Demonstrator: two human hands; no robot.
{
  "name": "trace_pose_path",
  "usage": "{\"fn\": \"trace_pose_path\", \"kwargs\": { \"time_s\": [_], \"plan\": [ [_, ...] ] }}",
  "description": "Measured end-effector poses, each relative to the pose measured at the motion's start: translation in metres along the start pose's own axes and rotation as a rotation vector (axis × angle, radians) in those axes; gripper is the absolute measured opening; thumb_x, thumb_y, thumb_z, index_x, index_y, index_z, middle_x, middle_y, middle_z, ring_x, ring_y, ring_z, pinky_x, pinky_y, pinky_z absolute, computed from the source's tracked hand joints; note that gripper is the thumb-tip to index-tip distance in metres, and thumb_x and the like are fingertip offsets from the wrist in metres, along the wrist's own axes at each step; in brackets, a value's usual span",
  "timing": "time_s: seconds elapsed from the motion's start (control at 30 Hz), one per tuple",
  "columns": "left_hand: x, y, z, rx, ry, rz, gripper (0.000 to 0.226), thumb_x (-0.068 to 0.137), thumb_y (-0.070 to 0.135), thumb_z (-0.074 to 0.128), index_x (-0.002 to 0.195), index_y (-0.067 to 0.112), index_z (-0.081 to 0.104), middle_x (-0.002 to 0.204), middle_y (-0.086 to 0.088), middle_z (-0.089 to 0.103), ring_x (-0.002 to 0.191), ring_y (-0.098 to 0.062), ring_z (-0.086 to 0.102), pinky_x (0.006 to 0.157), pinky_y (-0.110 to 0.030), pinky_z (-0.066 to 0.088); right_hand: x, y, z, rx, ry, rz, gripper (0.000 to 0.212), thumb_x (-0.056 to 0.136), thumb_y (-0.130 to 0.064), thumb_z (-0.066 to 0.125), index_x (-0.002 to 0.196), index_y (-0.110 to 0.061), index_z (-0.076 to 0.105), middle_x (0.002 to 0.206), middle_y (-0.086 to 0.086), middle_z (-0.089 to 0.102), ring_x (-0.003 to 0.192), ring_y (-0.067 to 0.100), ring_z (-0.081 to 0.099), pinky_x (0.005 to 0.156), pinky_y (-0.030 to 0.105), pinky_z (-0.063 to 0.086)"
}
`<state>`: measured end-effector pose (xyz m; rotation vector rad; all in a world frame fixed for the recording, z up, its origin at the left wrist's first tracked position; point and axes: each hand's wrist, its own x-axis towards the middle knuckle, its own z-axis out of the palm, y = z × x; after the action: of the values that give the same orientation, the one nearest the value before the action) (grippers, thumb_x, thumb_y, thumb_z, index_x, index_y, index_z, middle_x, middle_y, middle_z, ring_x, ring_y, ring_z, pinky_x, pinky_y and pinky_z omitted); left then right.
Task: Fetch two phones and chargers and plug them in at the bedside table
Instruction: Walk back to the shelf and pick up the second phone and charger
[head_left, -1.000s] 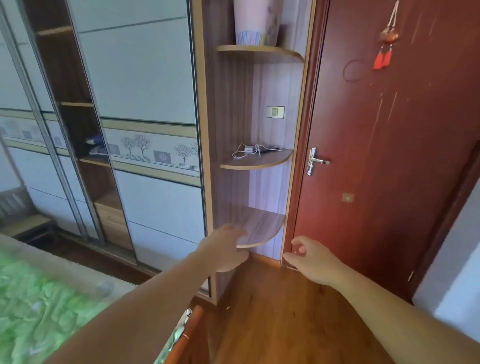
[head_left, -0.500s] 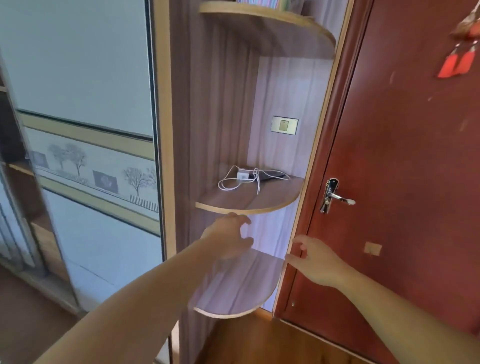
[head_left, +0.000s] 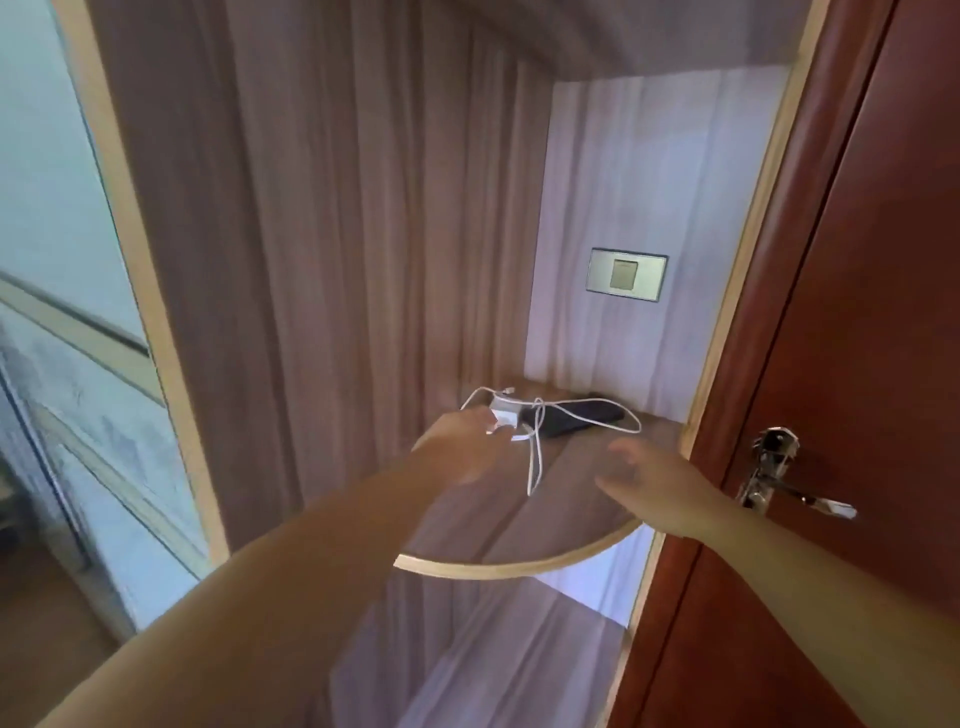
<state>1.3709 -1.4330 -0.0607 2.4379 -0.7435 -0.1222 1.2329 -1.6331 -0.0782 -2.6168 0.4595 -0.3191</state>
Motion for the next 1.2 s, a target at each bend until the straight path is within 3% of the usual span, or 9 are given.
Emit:
{"fn": "trace_pose_path", "kwargs": {
  "time_s": [0.13, 0.27, 0.43, 0.57, 0.7, 0.8, 0.97, 1.07, 1.2],
  "plan": [
    [0.049, 0.018, 0.021, 0.026, -0.011, -0.086, 0.052, 0.086, 0.063, 0.037, 0.122, 0.029, 0.053, 0.11, 0.002, 0.066, 0.097, -0.024, 0.062, 0.081, -0.034, 0.045, 0.07, 0.032, -0.004, -0.009, -0.021, -0.113, 0.051, 0.085, -0.041, 0.064, 0.13, -0.019, 0.053, 0.124, 0.006, 0.059, 0.108, 0.02, 0.058, 0.084, 0.023, 0.04],
    [0.089, 0.034, 0.043, -0.262, 0.046, -0.128, 0.029, 0.076, 0.049, 0.072, 0.084, 0.022, 0.065, 0.099, -0.002, 0.072, 0.099, -0.011, 0.066, 0.094, -0.032, 0.05, 0.127, 0.058, -0.004, 0.0, -0.056, -0.194, 0.043, 0.087, -0.036, 0.062, 0.124, -0.017, 0.057, 0.117, 0.004, 0.061, 0.092, 0.017, 0.057, 0.071, 0.015, 0.038],
    [0.115, 0.039, 0.061, 0.286, -0.043, -0.281, 0.047, 0.062, 0.068, 0.064, 0.091, 0.032, 0.058, 0.096, 0.011, 0.062, 0.095, -0.017, 0.059, 0.08, -0.034, 0.048, 0.177, 0.072, 0.003, -0.049, -0.088, -0.272, 0.036, 0.089, -0.032, 0.061, 0.121, -0.015, 0.059, 0.113, 0.006, 0.061, 0.099, 0.026, 0.061, 0.082, 0.032, 0.048],
    [0.126, 0.021, 0.069, 0.409, -0.118, -0.406, 0.075, 0.064, 0.08, 0.048, 0.115, 0.026, 0.063, 0.12, 0.001, 0.062, 0.115, -0.026, 0.054, 0.097, -0.043, 0.044, 0.209, 0.07, 0.009, -0.019, -0.015, -0.381, 0.012, 0.088, -0.015, 0.058, 0.094, -0.014, 0.068, 0.092, 0.008, 0.068, 0.086, 0.03, 0.062, 0.071, 0.036, 0.048],
    [0.128, 0.006, 0.071, 0.47, 0.008, -0.379, 0.063, 0.079, 0.073, 0.042, 0.113, 0.024, 0.061, 0.121, 0.0, 0.059, 0.113, -0.027, 0.054, 0.088, -0.04, 0.04, 0.237, 0.063, 0.015, -0.045, 0.043, -0.408, 0.023, 0.09, -0.009, 0.053, 0.102, -0.013, 0.072, 0.105, 0.009, 0.071, 0.096, 0.031, 0.063, 0.08, 0.038, 0.05],
    [0.126, 0.003, 0.071, 0.408, -0.021, -0.357, 0.041, 0.087, 0.063, 0.044, 0.095, 0.025, 0.059, 0.105, 0.005, 0.065, 0.101, -0.022, 0.06, 0.081, -0.037, 0.042, 0.253, 0.063, 0.026, -0.166, -0.081, -0.382, 0.03, 0.092, -0.011, 0.048, 0.112, -0.017, 0.07, 0.115, 0.01, 0.07, 0.104, 0.032, 0.062, 0.086, 0.037, 0.05],
    [0.119, -0.005, 0.058, 0.365, -0.089, -0.268, 0.027, 0.09, 0.017, 0.05, 0.115, 0.009, 0.053, 0.105, -0.007, 0.063, 0.1, -0.027, 0.061, 0.082, -0.038, 0.05, 0.266, 0.063, 0.027, -0.244, -0.259, -0.37, 0.026, 0.093, -0.013, 0.05, 0.111, -0.016, 0.069, 0.116, 0.008, 0.068, 0.102, 0.026, 0.062, 0.088, 0.034, 0.048],
    [0.113, -0.011, 0.056, 0.356, -0.097, -0.27, 0.036, 0.088, 0.013, 0.048, 0.123, 0.017, 0.047, 0.109, -0.003, 0.063, 0.099, -0.027, 0.062, 0.081, -0.038, 0.052, 0.27, 0.059, 0.019, -0.293, -0.373, -0.355, 0.027, 0.087, -0.025, 0.062, 0.112, -0.019, 0.068, 0.117, 0.002, 0.067, 0.103, 0.02, 0.061, 0.089, 0.031, 0.048],
    [0.111, -0.013, 0.057, 0.37, -0.02, -0.306, 0.028, 0.088, 0.021, 0.048, 0.115, 0.02, 0.052, 0.11, -0.004, 0.065, 0.099, -0.027, 0.063, 0.077, -0.036, 0.05, 0.269, 0.055, 0.004, -0.294, -0.599, -0.278, 0.065, 0.07, -0.052, 0.076, 0.125, -0.023, 0.057, 0.124, -0.004, 0.059, 0.106, 0.016, 0.059, 0.093, 0.033, 0.049]
  ]
}}
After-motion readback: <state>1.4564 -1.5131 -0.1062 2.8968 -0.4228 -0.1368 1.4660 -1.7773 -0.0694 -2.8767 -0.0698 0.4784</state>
